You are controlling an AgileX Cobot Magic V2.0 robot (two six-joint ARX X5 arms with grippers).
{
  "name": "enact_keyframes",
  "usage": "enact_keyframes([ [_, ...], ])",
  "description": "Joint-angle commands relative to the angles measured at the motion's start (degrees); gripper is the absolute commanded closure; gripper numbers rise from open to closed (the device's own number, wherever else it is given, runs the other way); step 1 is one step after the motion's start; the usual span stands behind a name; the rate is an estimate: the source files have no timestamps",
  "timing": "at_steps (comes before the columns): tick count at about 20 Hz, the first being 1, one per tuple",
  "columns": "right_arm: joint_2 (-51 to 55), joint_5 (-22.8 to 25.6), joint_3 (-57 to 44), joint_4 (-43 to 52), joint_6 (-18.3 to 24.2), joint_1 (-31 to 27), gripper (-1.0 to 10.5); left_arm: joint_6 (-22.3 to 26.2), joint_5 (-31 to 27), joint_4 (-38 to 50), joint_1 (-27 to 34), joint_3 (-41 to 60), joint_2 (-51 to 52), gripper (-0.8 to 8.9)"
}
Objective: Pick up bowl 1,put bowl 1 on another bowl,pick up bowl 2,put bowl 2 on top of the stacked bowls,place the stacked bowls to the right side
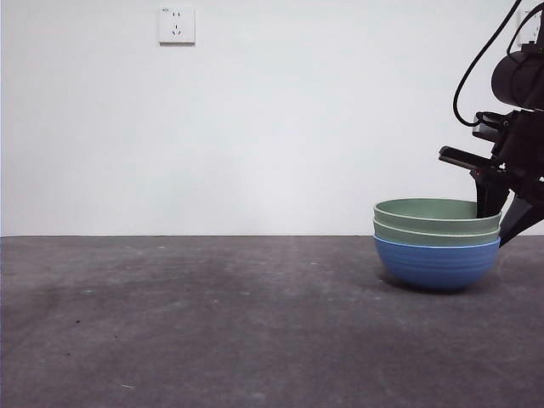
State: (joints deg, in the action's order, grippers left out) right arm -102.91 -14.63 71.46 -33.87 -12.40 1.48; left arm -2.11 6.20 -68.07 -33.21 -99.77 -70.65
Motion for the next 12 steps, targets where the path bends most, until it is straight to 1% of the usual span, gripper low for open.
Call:
enact_keyframes([
  [1, -1.4, 0.0, -0.2, 0.3, 1.3, -0.1, 9.5, 0.2, 0.1, -0.6, -0.2, 0.0, 0.0, 5.30],
  [2, -1.4, 0.0, -0.2, 0.0, 1.5, -0.3, 9.0, 0.2, 0.1, -0.6, -0.2, 0.0, 0.0, 5.30],
  [4, -1.4, 0.0, -0.2, -0.9, 1.6, -0.4, 7.4, 0.2, 0.1, -0.6, -0.2, 0.0, 0.0, 5.30],
  [5, -1.4, 0.0, -0.2, -1.0, 1.6, -0.4, 7.0, 0.2, 0.1, -0.6, -0.2, 0.0, 0.0, 5.30],
  [12, 0.0, -0.4, -0.2, -1.4, 2.0, -0.4, 6.9, 0.2, 0.1, -0.6, -0.2, 0.0, 0.0, 5.30],
])
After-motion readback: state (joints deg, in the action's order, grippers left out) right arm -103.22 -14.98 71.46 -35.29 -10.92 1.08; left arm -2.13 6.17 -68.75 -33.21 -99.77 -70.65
